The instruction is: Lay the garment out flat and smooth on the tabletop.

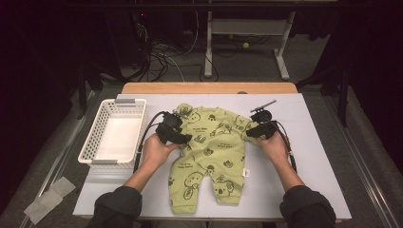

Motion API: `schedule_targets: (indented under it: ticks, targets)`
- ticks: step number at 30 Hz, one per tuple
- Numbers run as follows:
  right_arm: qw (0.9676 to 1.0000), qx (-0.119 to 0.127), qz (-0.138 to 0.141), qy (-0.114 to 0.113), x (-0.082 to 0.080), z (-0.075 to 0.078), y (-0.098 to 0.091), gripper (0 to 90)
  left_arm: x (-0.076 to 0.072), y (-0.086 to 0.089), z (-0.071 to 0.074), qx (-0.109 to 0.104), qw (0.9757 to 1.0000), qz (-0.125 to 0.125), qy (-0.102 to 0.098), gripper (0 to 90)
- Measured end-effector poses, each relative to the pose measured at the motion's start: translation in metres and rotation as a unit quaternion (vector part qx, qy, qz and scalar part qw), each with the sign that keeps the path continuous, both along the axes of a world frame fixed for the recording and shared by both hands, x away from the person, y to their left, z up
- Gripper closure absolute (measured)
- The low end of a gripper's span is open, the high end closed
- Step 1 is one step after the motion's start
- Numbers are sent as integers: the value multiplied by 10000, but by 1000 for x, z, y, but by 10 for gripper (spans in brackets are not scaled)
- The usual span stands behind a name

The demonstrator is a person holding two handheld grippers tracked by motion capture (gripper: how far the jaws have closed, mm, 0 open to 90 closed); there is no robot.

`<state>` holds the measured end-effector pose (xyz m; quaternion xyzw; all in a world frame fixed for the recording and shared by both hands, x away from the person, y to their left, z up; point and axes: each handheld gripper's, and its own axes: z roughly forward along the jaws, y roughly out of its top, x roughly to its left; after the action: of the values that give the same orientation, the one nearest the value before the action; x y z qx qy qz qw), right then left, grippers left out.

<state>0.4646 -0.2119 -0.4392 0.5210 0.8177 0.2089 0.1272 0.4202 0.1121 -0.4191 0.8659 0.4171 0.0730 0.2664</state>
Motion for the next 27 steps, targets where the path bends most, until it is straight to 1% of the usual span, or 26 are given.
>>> schedule_targets:
  ticks: [1,3,4,5,6,7,9,10,13,16,17,19,23,25,26,27]
  targets:
    - [10000,-6,-20,42,1,-3,0,617,-2,0,-1,3,10000,-18,14,440]
    - [10000,34,-14,-11,3,-4,1,621,-8,2,-1,-25,10000,-46,-10,440]
    - [10000,-19,19,-20,3,-4,3,660,-10,3,-1,-26,10000,-54,-8,440]
    - [9999,-104,74,-45,3,-4,4,723,-14,5,-2,-7,10000,-52,-13,439]
    - [9996,-198,199,-98,2,-4,5,820,-17,7,-2,-16,10000,-31,-24,427]
    - [9992,-275,255,-139,1,-5,5,868,-19,9,-2,-28,10000,-22,-14,420]
    - [9996,-142,223,-89,3,-5,1,890,-25,12,-3,-112,9999,10,0,420]
    - [9996,-162,218,-106,4,-4,1,900,-28,14,-4,-141,9999,16,4,421]
    - [9987,-400,175,-275,6,-2,-1,900,-36,16,-8,-184,9998,-22,42,421]
    - [9982,-492,23,-346,13,3,-6,900,-43,17,-13,-219,9997,-103,63,421]
    - [9983,-475,-4,-349,15,5,-7,900,-45,17,-15,-205,9997,-103,66,421]
    - [9979,-524,-45,-380,18,7,-11,900,-47,18,-17,-198,9997,-64,82,421]
    - [9983,-456,-106,-350,21,4,-13,900,-48,22,-20,-231,9996,65,118,421]
    - [9984,-401,-94,-377,18,5,-11,852,-49,23,-21,-237,9996,85,128,423]
    - [9985,-342,-42,-414,16,7,-9,827,-49,24,-21,-216,9997,76,130,423]
    - [9982,-282,36,-520,12,11,-5,816,-49,24,-21,-208,9997,74,131,424]
